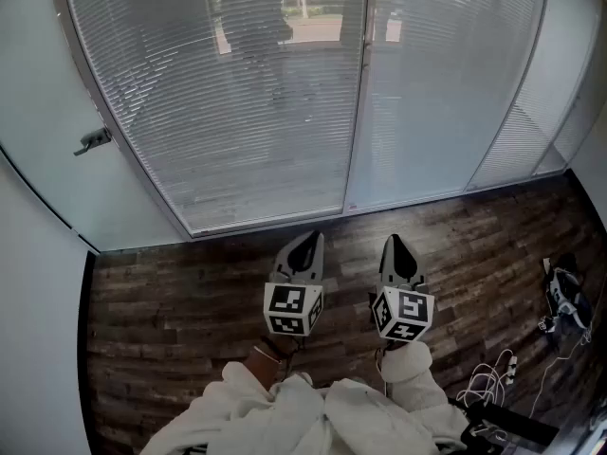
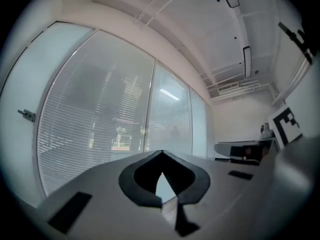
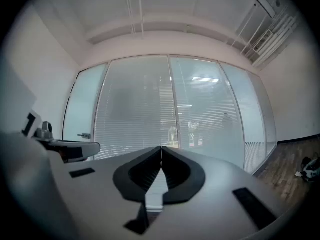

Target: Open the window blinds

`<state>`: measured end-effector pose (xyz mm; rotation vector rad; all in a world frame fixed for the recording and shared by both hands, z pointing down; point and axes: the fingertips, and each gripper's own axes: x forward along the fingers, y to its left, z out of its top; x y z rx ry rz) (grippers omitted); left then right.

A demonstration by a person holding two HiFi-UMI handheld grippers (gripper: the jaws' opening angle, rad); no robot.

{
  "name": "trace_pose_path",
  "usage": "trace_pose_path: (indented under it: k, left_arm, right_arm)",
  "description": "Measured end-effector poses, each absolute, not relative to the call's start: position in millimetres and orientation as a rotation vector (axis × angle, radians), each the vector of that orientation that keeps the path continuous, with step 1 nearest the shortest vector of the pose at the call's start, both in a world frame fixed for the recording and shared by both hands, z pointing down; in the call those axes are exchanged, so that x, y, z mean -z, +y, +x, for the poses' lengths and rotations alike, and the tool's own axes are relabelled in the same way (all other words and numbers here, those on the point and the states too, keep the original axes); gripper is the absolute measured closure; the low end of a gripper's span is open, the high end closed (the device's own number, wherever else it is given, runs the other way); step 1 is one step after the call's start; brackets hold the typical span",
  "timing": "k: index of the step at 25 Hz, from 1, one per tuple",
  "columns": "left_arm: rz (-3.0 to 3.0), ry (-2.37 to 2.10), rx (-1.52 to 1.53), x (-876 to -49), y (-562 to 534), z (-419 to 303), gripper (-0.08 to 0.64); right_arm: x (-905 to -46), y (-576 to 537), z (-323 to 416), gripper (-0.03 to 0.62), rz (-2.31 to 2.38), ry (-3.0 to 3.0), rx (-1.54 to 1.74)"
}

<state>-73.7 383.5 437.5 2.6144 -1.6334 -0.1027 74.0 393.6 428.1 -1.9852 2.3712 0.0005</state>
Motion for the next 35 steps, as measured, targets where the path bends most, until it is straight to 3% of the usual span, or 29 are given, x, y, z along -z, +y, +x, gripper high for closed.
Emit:
trace_pose_path:
  k: [10,20,35]
  left_arm:
    - [2.615,-1.621,0.054,-447.7,341.0,-115.7,0.560]
    - [2.616,-1.595,0.027,-458.1,276.9,-109.1,0.560]
    - [2.569,-1.701,0.012,-440.3,34.5,-34.0,0.560]
  right_arm:
    - [-435.1,352.8,36.6,0.580,-1.997,2.331,0.055]
    - [-437.6,287.4,45.9,0.580,-2.017,2.287,0.072]
    - [-418.8,32.8,106.5,0.580,-1.890,2.419,0.070]
